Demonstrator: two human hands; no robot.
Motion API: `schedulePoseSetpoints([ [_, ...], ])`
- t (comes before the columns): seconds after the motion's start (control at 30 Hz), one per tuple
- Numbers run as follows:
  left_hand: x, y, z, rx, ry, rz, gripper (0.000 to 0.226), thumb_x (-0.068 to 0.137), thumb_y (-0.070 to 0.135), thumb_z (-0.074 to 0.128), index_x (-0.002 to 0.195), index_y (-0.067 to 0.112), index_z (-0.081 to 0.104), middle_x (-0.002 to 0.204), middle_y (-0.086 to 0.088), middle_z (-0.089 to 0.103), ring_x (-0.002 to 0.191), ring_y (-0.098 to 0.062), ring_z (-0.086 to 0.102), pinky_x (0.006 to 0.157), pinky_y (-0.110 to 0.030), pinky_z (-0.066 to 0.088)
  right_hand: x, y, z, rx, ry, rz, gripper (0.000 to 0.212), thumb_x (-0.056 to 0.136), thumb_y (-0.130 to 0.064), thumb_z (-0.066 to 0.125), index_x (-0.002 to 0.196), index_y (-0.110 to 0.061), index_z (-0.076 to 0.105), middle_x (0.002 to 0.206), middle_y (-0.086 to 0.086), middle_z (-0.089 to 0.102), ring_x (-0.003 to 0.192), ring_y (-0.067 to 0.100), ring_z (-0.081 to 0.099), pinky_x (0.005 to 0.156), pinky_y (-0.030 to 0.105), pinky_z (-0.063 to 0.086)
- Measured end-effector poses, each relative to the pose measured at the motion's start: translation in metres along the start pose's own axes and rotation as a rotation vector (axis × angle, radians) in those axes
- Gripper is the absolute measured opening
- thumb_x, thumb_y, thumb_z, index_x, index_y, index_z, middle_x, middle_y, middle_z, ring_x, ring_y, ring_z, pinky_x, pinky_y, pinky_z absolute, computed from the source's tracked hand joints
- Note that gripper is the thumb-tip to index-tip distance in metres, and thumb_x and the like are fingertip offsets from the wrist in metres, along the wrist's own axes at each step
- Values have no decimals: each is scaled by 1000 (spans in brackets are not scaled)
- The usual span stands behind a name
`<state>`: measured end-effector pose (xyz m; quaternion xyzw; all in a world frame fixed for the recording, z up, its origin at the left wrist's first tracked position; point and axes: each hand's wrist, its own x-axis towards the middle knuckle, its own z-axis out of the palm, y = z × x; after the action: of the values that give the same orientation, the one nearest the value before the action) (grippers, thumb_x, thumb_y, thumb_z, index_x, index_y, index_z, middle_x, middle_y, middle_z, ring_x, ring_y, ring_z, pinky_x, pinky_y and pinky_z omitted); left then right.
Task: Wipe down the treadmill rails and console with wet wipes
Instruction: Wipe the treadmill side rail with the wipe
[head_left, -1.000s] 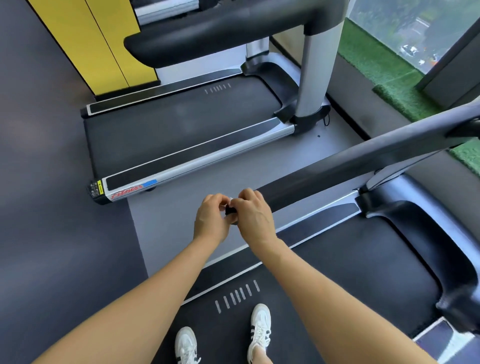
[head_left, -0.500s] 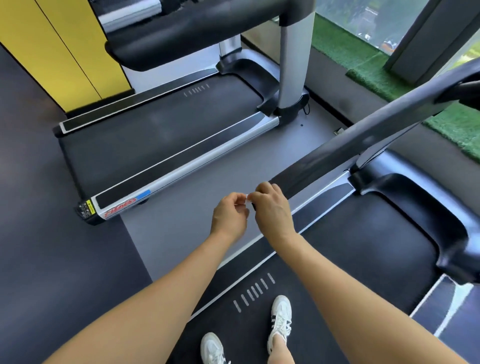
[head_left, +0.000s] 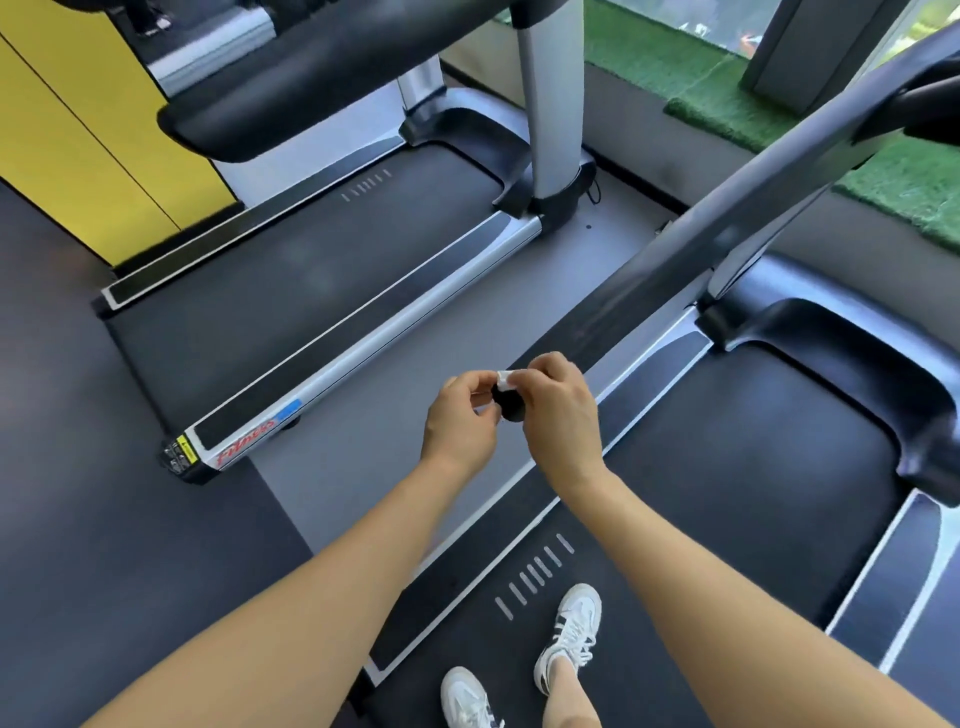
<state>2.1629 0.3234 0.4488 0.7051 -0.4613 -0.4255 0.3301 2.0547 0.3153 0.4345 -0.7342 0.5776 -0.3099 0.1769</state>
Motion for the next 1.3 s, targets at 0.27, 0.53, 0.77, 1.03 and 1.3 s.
schedulePoseSetpoints([
  [0.27, -1, -1, 1, 50, 6, 31, 30, 90, 0, 52, 103, 26, 58, 117, 0, 58, 103, -9, 57, 90, -18, 41, 50, 29, -21, -267, 24, 68, 12, 88, 0, 59, 94, 2, 69, 96, 16, 52, 87, 31, 46, 66, 36, 46],
  [0.53, 2, 3, 1, 112, 11, 31, 31, 89, -1, 53, 114, 15, 63, 112, 2, 55, 101, -9, 56, 90, -17, 41, 37, 25, -21, -237, -127, -140, 20, 59, 15, 74, 72, 1, 67, 79, 17, 55, 67, 33, 50, 46, 38, 50],
  [0.77, 0, 2, 1, 113, 24, 44, 30, 89, -1, 53, 112, 15, 63, 111, 2, 56, 98, -7, 56, 87, -14, 40, 32, 18, -11, -151, 123, -95, 6, 69, 0, 62, 65, -2, 67, 72, 13, 56, 61, 27, 47, 53, 26, 41],
  [1.03, 0, 4, 0, 157, 27, 41, 31, 90, 0, 52, 113, 17, 63, 110, 5, 54, 98, -7, 56, 81, -10, 37, 47, 41, -30, -161, -25, -58, 17, 70, 8, 70, 83, -3, 72, 86, 12, 57, 76, 30, 50, 58, 35, 47],
  [1.3, -1, 1, -1, 18, 6, -26, 32, 89, -2, 55, 116, 15, 61, 119, -1, 60, 102, -8, 59, 81, -11, 47, -1, 5, 5, 21, 93, -53, 8, 66, 2, 66, 70, -4, 69, 76, 8, 54, 68, 24, 46, 53, 26, 36],
])
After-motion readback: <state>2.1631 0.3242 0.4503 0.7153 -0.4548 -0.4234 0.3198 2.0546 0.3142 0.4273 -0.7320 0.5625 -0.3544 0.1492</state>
